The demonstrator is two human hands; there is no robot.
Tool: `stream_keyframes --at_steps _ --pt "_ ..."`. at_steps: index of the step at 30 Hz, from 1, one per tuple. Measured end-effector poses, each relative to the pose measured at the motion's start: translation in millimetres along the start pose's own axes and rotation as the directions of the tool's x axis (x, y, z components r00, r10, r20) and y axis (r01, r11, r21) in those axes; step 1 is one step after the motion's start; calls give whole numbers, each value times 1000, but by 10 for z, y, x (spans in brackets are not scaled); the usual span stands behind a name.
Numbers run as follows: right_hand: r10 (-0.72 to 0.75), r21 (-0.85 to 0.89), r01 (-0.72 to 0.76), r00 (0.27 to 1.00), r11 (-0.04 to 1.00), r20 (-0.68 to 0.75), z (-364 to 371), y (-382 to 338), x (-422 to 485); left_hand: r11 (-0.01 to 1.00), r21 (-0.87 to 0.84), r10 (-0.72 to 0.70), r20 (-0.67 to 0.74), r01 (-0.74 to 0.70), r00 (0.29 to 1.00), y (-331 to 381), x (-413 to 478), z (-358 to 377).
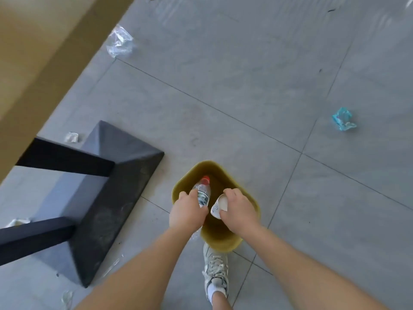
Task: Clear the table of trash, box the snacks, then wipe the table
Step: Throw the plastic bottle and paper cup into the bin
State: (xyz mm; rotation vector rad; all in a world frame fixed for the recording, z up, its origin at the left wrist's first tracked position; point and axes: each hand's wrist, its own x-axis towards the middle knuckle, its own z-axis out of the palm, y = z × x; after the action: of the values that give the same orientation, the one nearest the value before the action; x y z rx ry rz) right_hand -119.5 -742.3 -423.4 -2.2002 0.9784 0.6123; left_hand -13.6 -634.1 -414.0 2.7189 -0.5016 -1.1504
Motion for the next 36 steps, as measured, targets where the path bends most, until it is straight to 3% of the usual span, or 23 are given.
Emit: stream_keyframes --at_steps 6,15,24,36 --pt "-31 -43 33 999 999 43 336 175 301 993 113 -27 41 22 999 -18 361 349" --pt "-8 -9 8 1000 1000 20 441 412 365 988 153 -16 14 14 1000 1 493 571" --pt "-22 -23 22 1000 999 2 299 409 222 965 204 181 -59 -165 982 -2 232 323" --pt "-124 -98 117 990 988 -69 -334 -59 -247 907 316 340 -157 -279 927 10 -396 -505"
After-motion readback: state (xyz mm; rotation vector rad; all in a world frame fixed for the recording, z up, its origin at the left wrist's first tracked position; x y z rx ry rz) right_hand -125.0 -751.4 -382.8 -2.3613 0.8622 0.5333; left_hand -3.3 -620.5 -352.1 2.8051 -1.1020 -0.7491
